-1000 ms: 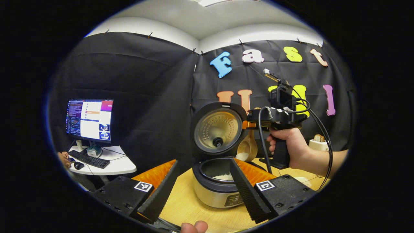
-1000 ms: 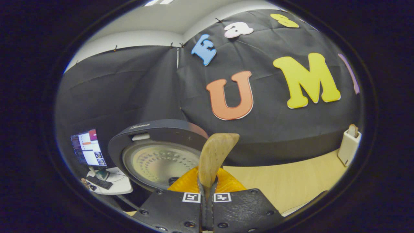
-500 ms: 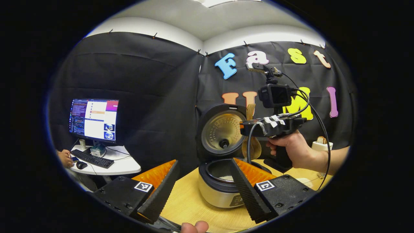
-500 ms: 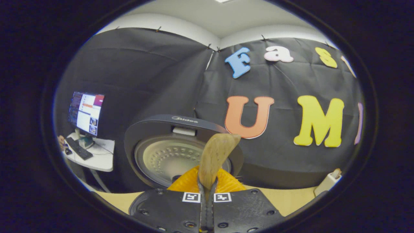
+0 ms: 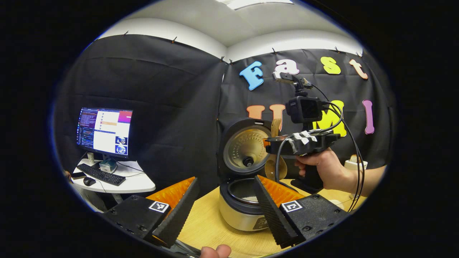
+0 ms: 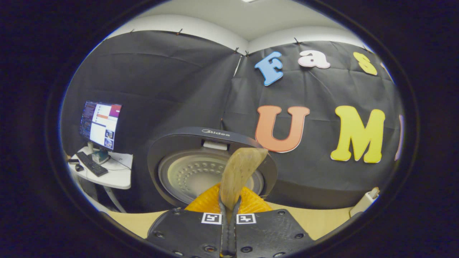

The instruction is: Close the left gripper, press the button to open the rice cooker; take a wooden spoon from the chopstick holder with the right hand, scoop a spoonful of rice and pour it into the rice cooker, then put the wooden spoon back into the chopstick holder.

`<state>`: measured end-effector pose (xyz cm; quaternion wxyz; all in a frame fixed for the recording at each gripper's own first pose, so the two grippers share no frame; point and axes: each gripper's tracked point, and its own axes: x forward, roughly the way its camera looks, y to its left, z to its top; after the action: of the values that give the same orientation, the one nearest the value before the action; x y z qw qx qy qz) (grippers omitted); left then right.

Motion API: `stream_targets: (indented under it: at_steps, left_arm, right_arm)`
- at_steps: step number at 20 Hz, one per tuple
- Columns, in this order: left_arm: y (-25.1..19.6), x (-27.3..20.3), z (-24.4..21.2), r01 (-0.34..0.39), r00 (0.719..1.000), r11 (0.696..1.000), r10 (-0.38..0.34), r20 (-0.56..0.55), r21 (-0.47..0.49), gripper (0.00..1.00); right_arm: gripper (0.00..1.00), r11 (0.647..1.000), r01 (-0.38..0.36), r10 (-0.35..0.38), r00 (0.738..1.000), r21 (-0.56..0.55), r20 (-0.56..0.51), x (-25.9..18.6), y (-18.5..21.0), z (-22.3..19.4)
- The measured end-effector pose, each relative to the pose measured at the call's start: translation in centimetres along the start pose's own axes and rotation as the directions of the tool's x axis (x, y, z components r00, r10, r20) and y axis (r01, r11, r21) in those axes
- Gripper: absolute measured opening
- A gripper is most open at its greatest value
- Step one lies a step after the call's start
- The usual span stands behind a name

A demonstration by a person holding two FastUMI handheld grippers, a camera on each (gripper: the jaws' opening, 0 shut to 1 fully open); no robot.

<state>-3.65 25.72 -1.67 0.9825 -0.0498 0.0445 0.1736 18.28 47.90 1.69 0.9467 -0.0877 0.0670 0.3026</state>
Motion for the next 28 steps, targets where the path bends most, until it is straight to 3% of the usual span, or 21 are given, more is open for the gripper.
stream_targets:
  at_steps: [2,5,9,14,20,26,28]
  left_arm:
    - [-0.5,0.0,0.0,0.015,1.0,1.0,-0.015,0.0,-0.015,0.98]
    - [-1.5,-0.2,0.4,0.037,0.999,0.999,-0.037,0.002,-0.027,0.98]
    - [-2.7,-0.5,0.7,0.043,0.999,0.999,-0.043,0.006,-0.02,0.98]
    - [-5.0,-1.4,2.5,0.066,0.996,0.998,-0.067,0.054,0.023,0.98]
    - [-9.1,-2.5,3.6,0.116,0.989,0.993,-0.118,0.088,0.027,0.97]
    - [-13.3,-4.1,4.9,0.194,0.976,0.98,-0.188,0.108,-0.041,0.98]
    - [-14.9,-4.5,5.3,0.221,0.972,0.974,-0.216,0.098,-0.049,0.97]
  right_arm:
    - [0.0,0.993,-0.068,0.068,0.998,0.094,0.002,-0.7,0.0,0.7]
    - [0.0,0.96,-0.096,0.094,0.995,0.265,0.02,-2.3,-2.9,2.1]
    - [0.0,0.911,-0.052,0.03,0.998,0.41,0.061,-6.0,-9.4,3.9]
    - [0.0,0.851,0.136,-0.19,0.98,0.506,0.056,-13.5,-23.7,3.1]
    - [0.0,0.764,0.379,-0.421,0.906,0.521,-0.042,-23.7,-38.1,-2.4]
    - [0.0,0.706,0.518,-0.551,0.83,0.483,-0.086,-30.5,-46.3,-8.0]
    - [0.0,0.685,0.535,-0.555,0.823,0.494,-0.121,-30.8,-47.6,-10.5]
